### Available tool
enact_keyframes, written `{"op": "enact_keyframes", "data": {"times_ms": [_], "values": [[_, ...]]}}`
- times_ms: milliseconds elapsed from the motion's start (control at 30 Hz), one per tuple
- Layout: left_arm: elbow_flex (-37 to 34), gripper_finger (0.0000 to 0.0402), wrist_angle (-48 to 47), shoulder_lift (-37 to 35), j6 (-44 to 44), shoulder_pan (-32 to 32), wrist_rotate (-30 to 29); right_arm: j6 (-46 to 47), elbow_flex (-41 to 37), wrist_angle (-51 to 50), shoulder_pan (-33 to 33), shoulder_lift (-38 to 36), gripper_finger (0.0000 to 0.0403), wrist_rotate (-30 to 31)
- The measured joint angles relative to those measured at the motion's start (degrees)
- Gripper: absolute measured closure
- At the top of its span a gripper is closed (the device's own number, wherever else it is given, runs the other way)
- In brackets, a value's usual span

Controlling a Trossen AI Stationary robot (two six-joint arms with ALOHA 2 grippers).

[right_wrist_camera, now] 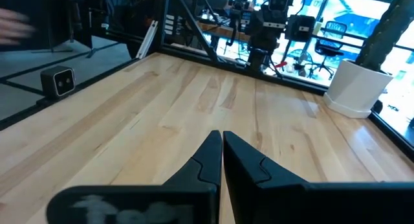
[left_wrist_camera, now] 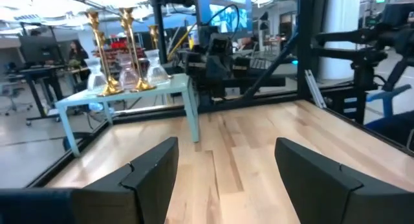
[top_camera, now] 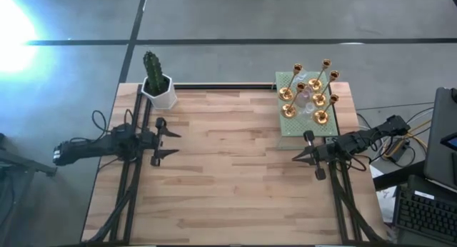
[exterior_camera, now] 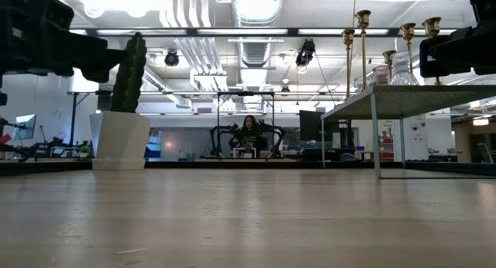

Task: Pick & Place candle stick holders
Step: Return to Home Position

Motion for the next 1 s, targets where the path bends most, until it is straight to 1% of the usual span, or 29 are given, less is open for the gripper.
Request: {"op": "enact_keyframes", "data": {"times_ms": [1000], "values": [[-0.13,0.0140,0.09,0.59,-0.15,0.28,0.13,0.00,0.00,-0.03,-0.01,-0.01,0.0394,0.00]]}}
